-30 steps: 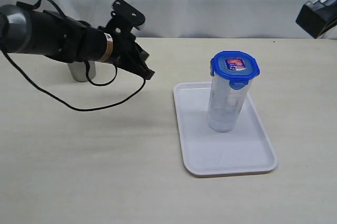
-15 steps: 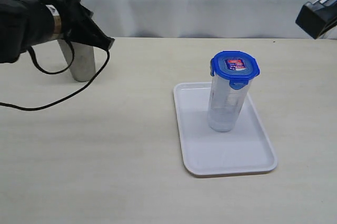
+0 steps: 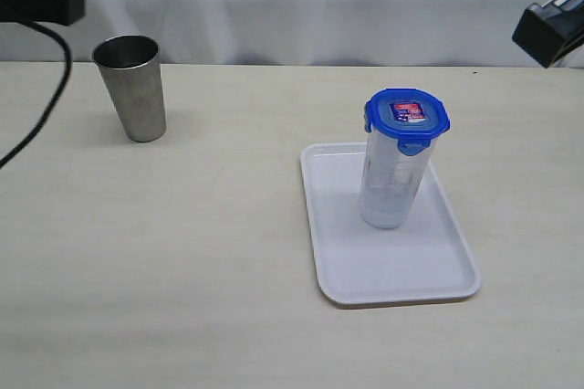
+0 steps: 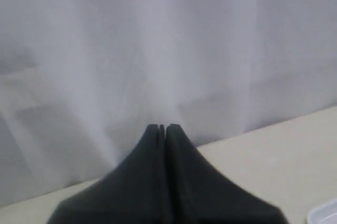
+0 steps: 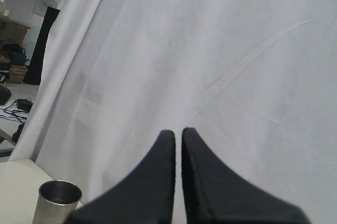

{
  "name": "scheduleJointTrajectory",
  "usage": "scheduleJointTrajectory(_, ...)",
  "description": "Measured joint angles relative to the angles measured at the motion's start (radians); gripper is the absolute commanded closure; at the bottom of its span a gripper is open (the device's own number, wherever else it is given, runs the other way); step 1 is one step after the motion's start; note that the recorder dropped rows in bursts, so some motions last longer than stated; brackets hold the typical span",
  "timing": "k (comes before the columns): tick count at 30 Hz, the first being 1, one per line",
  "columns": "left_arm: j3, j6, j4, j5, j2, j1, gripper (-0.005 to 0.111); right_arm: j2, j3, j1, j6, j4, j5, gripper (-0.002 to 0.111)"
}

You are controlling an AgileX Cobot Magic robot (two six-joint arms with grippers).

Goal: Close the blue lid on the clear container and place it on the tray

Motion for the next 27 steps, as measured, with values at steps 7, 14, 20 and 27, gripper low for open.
scheduleJointTrajectory(7,0.102,-0.058,0.0,0.0,-0.31,0.0,0.107,0.0,0.0,0.0,0.0,0.0,0.0,0.104)
scheduleJointTrajectory(14,0.163,-0.107,-0.002,-0.017,-0.541,0.0,0.107,0.0,0.0,0.0,0.0,0.0,0.0,0.104)
scheduleJointTrajectory(20,0.17,-0.111,-0.002,-0.132,-0.636,0.0,0.107,0.0,0.0,0.0,0.0,0.0,0.0,0.104)
scheduleJointTrajectory(27,0.17,-0.111,-0.002,-0.197,-0.644,0.0,0.107,0.0,0.0,0.0,0.0,0.004,0.0,0.104)
